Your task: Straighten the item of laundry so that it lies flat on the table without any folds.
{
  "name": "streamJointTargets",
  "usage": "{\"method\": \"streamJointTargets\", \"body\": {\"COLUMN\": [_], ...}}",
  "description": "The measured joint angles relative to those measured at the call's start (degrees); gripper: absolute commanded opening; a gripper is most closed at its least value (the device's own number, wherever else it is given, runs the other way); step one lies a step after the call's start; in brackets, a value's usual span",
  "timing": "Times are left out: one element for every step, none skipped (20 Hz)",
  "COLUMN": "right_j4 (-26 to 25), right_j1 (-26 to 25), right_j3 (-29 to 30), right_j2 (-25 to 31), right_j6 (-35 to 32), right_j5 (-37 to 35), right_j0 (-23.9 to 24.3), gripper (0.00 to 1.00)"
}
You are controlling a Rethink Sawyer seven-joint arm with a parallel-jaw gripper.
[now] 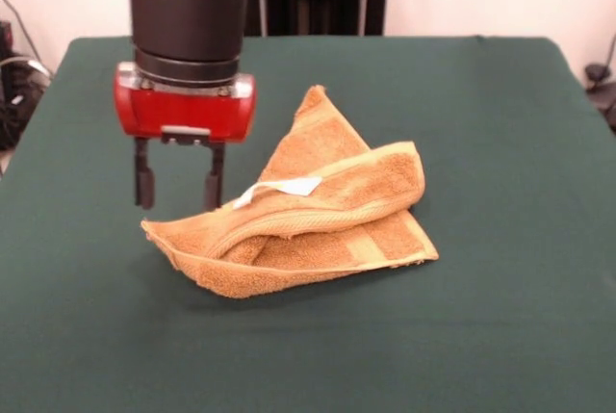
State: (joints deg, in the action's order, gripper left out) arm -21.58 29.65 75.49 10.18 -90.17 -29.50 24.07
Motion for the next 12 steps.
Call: {"method": "streamJointTargets", "body": {"right_j4": [0.0,0.08,0.15,0.26,0.78,1.03,1.25,1.53,2.74,3.43,3.93,5.43], "right_j1": [0.0,0.02,0.04,0.05,0.1,0.14,0.17,0.21,0.31,0.35,0.39,0.45], "right_j3": [0.17,0.5,0.76,0.98,1.81,2.14,2.42,2.74,3.75,4.25,4.62,5.54], "right_j2": [-0.14,-0.38,-0.61,-0.83,-1.91,-2.37,-2.76,-3.17,-4.48,-5.16,-5.72,-7.12], "right_j6": [0.0,0.0,-0.01,-0.02,-0.04,-0.05,-0.1,-0.18,-0.72,-1.2,-1.7,-3.22], "right_j5": [0.15,0.38,0.52,0.59,0.74,0.79,0.79,0.82,1.03,1.15,1.26,1.47], "right_j0": [-0.42,-1.09,-1.59,-2.01,-3.75,-4.44,-4.97,-5.51,-7.2,-8.01,-8.65,-10.21], "gripper": [1.0,1.0,1.0,1.0,1.0,1.0,1.0,1.0,1.0,1.0,1.0,1.0]}}
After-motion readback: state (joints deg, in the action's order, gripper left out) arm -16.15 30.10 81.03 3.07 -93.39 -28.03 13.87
